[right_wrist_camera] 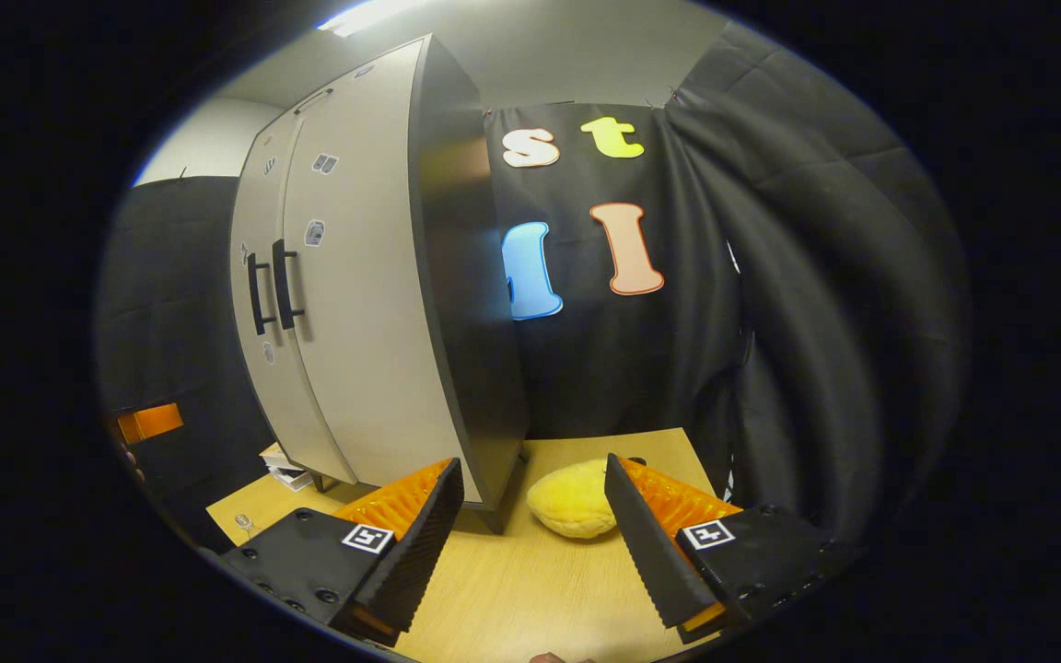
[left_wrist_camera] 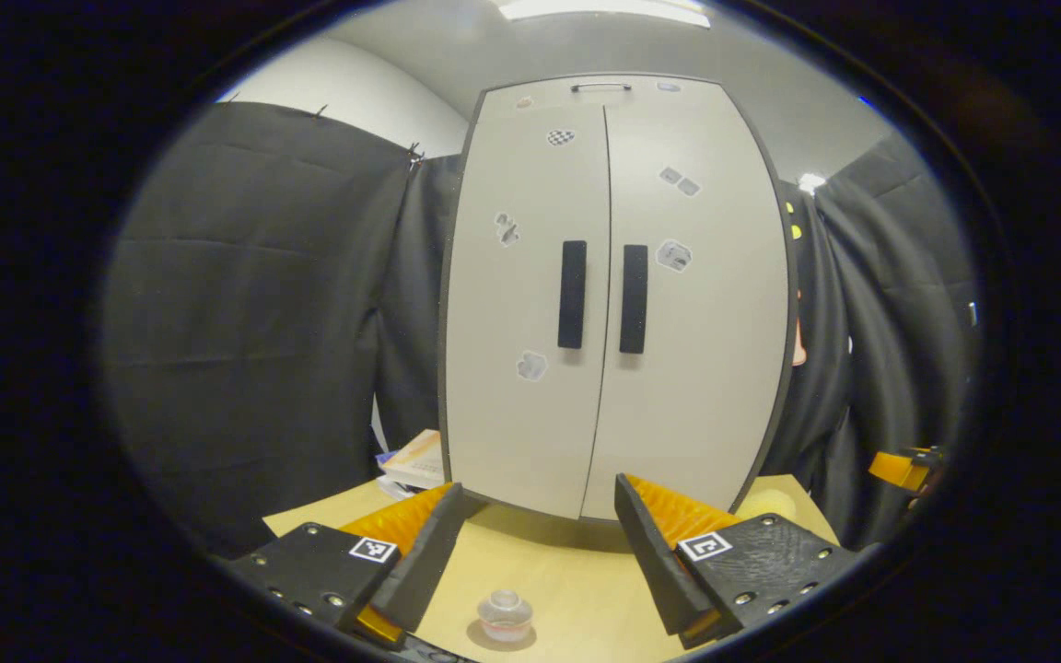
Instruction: Grasp the bottle in the cabinet with the left hand and place it on the coaster, then close the right door with the right hand and the left door with the left hand.
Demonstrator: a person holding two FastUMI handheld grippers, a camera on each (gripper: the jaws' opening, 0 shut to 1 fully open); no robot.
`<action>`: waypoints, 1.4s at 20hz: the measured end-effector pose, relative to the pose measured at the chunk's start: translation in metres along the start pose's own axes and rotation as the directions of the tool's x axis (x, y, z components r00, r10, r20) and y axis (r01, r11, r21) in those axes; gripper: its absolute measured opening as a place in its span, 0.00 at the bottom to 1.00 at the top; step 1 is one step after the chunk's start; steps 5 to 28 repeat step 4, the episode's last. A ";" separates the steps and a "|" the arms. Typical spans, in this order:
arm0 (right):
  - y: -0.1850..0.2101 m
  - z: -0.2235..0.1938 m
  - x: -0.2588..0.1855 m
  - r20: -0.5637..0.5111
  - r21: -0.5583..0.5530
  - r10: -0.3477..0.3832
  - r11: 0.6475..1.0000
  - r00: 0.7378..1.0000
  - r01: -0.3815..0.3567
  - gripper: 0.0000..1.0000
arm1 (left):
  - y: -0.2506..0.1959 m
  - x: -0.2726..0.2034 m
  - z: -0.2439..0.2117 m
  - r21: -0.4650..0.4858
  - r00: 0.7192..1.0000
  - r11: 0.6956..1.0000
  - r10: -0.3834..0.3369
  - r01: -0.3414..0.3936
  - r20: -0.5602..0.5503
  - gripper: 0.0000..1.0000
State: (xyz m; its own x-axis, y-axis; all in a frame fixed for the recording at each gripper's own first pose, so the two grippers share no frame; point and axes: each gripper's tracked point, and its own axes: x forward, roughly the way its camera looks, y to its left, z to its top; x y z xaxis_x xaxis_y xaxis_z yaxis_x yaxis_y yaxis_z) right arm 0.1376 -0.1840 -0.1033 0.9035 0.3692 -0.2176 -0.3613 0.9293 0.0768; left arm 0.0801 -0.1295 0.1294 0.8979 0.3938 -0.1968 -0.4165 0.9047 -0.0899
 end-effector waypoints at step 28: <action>-0.003 -0.021 0.004 -0.070 -0.005 0.020 1.000 0.997 -0.020 0.92 | -0.013 -0.014 -0.012 -0.011 1.000 1.000 0.009 -0.009 -0.003 1.00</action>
